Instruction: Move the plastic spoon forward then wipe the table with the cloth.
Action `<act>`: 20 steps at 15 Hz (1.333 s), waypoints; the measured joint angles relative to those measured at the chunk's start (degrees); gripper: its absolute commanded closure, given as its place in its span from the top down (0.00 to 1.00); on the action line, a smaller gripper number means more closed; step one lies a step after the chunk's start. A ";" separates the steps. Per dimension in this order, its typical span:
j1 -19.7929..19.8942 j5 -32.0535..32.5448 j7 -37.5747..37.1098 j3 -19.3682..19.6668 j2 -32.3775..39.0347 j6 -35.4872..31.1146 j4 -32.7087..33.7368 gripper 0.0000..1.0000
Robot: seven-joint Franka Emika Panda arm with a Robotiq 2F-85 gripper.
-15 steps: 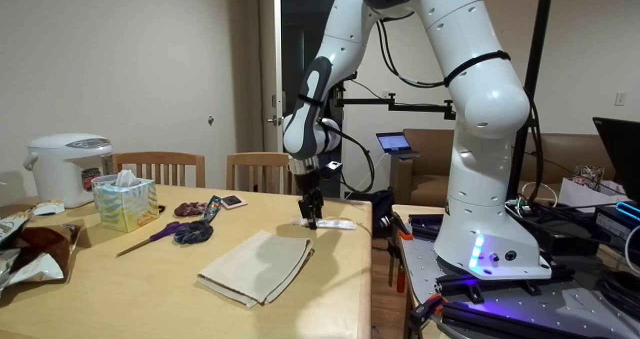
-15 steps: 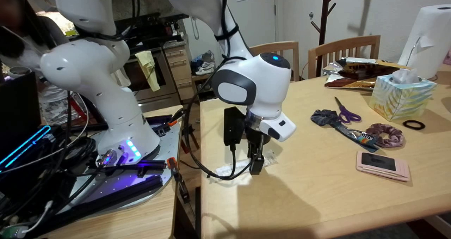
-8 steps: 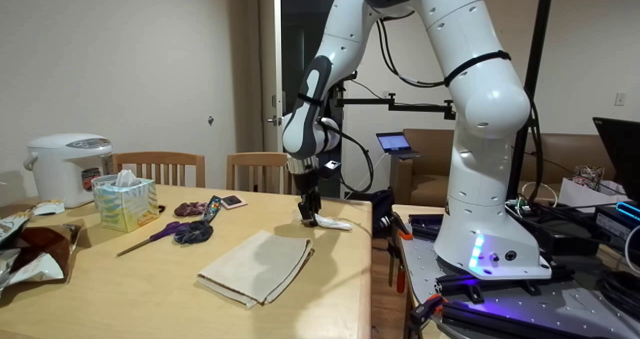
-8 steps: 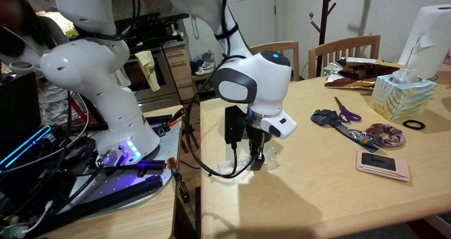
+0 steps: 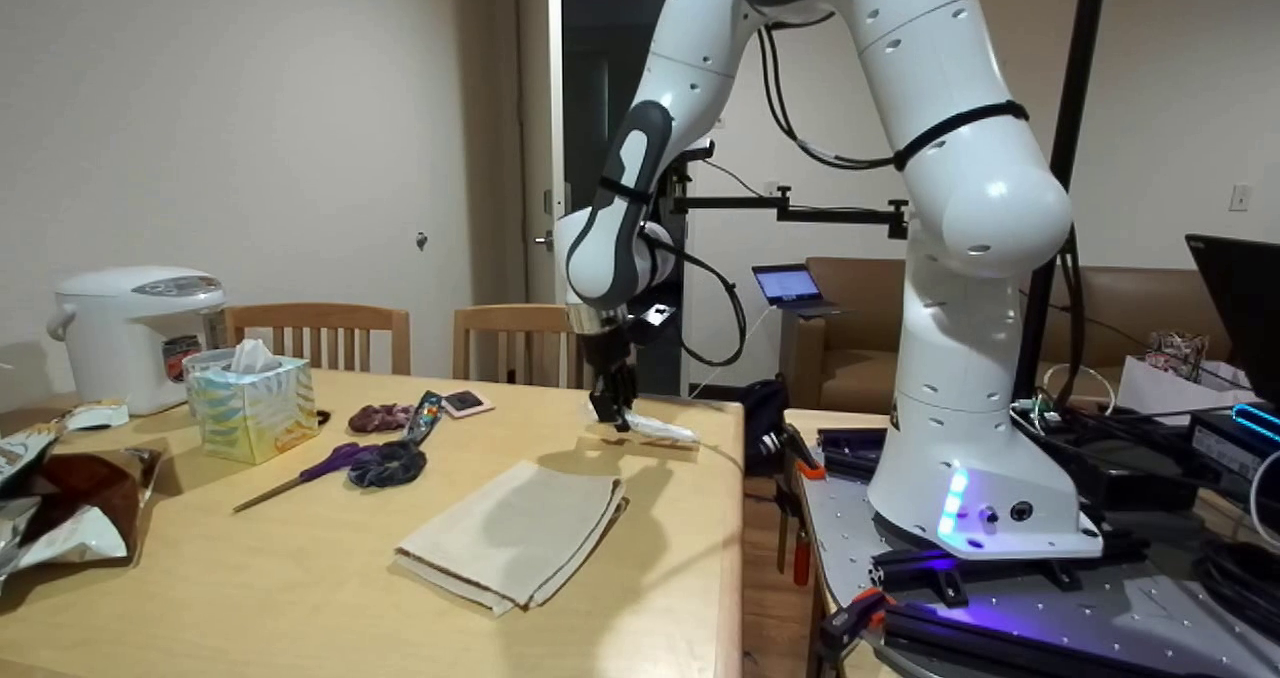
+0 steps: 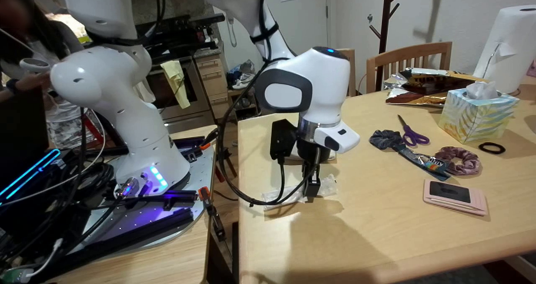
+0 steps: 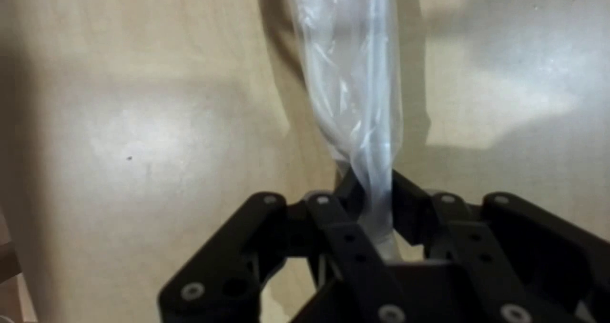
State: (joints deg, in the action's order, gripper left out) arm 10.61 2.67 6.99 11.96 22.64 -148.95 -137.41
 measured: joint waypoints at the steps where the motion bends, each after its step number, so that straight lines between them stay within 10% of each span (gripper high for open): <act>1: -1.06 1.67 -1.95 0.97 -1.00 0.91 0.22 0.04; 20: -4.21 6.96 -2.63 -5.04 -10.31 5.73 6.17 0.04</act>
State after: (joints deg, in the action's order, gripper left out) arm 6.39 9.63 4.35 6.92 12.33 -143.22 -131.24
